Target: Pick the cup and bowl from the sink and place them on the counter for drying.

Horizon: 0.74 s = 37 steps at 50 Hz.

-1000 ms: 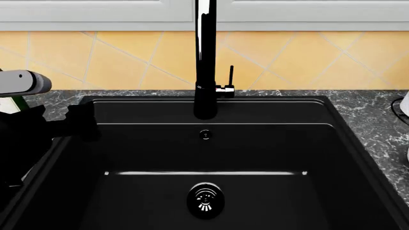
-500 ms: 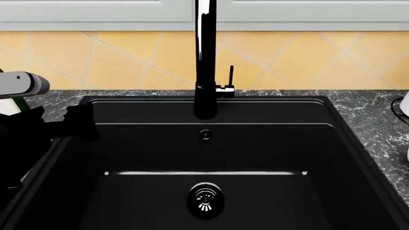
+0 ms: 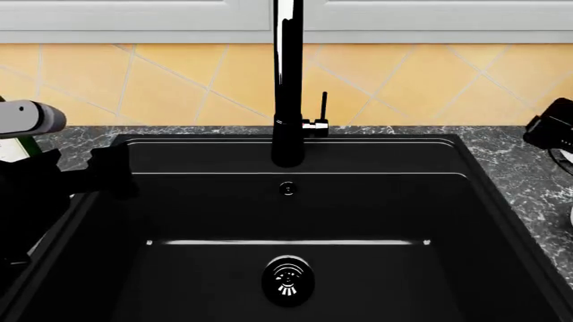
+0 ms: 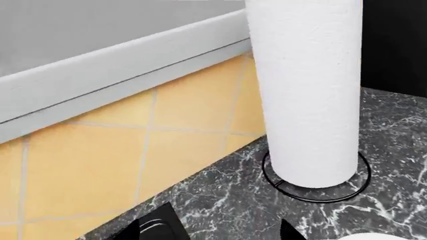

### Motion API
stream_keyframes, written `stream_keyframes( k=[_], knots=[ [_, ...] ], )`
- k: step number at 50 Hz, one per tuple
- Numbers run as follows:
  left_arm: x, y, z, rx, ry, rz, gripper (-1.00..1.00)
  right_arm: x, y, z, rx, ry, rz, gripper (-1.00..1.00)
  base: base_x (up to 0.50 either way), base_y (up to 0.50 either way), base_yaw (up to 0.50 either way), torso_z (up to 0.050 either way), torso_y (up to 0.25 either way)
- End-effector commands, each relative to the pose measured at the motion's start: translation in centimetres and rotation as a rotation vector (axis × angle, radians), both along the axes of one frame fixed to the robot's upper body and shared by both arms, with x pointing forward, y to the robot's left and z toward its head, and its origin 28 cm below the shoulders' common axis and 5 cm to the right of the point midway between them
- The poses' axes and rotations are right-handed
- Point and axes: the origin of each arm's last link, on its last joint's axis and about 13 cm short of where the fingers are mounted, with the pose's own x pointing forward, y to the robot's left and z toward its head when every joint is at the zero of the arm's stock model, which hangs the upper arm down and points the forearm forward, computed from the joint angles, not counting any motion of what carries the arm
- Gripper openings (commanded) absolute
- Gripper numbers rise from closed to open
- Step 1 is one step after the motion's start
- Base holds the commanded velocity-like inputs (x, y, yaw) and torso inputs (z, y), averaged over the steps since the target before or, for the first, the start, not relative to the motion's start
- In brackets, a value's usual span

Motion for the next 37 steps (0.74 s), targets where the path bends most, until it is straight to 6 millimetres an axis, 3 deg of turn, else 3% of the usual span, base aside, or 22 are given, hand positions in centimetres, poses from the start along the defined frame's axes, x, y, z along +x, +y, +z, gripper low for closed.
stream_keyframes(
  k=[1,10,30,37],
  knots=[
    [-0.1,-0.1,-0.1,-0.004,-0.004,-0.001,1.00,0.0,2.2,0.4,-0.191,0.041,0.267,1.00,0.00,0.00,0.00,0.000,0.000],
    [0.2,-0.3,0.0,0.010,-0.009,-0.005,1.00,-0.3,3.6,0.2,-0.254,0.069,0.448,1.00,0.00,0.00,0.00,0.000,0.000],
    [0.3,-0.8,-0.3,0.060,-0.011,-0.022,1.00,-0.2,4.2,0.8,-0.330,0.043,0.497,1.00,0.00,0.00,0.00,0.000,0.000],
    [1.0,-1.3,1.4,0.112,-0.047,-0.059,1.00,0.2,5.0,2.1,-0.340,0.048,0.497,1.00,0.00,0.00,0.00,0.000,0.000]
  ],
)
